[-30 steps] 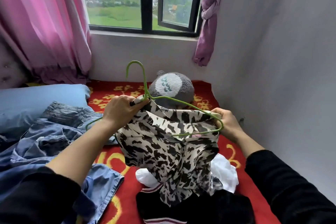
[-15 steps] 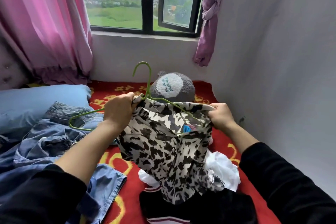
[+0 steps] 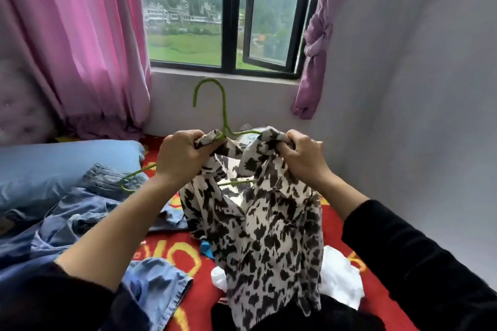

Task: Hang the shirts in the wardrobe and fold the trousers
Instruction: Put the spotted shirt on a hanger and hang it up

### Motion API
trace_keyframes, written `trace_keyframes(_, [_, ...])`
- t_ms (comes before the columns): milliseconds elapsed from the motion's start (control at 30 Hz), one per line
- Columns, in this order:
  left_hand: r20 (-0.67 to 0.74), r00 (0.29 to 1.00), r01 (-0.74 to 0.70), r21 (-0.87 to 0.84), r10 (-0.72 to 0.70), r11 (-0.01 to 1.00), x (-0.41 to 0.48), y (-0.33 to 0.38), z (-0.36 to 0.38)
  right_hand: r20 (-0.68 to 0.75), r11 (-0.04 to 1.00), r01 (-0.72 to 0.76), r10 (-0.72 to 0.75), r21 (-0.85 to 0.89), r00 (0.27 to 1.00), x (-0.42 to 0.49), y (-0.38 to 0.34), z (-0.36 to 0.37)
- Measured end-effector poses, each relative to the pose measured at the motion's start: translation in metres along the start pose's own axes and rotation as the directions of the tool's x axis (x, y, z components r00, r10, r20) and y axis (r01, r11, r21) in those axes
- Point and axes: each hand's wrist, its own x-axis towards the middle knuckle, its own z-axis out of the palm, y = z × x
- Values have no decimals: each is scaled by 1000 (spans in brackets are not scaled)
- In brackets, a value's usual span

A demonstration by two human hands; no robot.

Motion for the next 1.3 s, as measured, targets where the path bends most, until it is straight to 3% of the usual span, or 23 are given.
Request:
trace_keyframes(267, [71, 997, 2, -210, 13, 978, 17, 55, -109, -168, 985, 113, -90, 128, 982, 43, -66, -61])
trace_keyframes(367, [81, 997, -4, -92, 11, 996, 11, 67, -142, -217, 975, 181, -150, 127, 964, 53, -81, -81])
trace_keyframes(500, [114, 993, 29, -80, -20, 996, -21, 76, -175, -210, 948, 241, -197, 207, 958, 55, -92, -98])
trace_keyframes(667, [-135, 988, 67, -47, -73, 997, -75, 103, -195, -134, 915, 307, -281, 261, 950, 32, -103, -100])
trace_keyframes(733, [-171, 979, 96, -85, -110, 992, -96, 114, -206, -74, 903, 336, -328, 269, 942, 18, -116, -100])
trace_keyframes(800, [-173, 976, 122, -87, -136, 989, -115, 124, -217, -50, 859, 437, -440, 267, 896, 1, -139, -102])
trace_keyframes(967, [-246, 944, 192, -137, -221, 972, -168, 143, -247, 54, 655, 664, -725, 360, 686, -42, -213, -107])
trace_keyframes(1200, [-381, 870, 322, -37, -311, 946, -247, 146, -325, 82, 506, 693, -833, 514, 547, -99, -303, -81])
trace_keyframes(1300, [-496, 781, 424, -23, -379, 905, -286, 140, -373, 78, 433, 727, -880, 533, 468, -126, -340, -71])
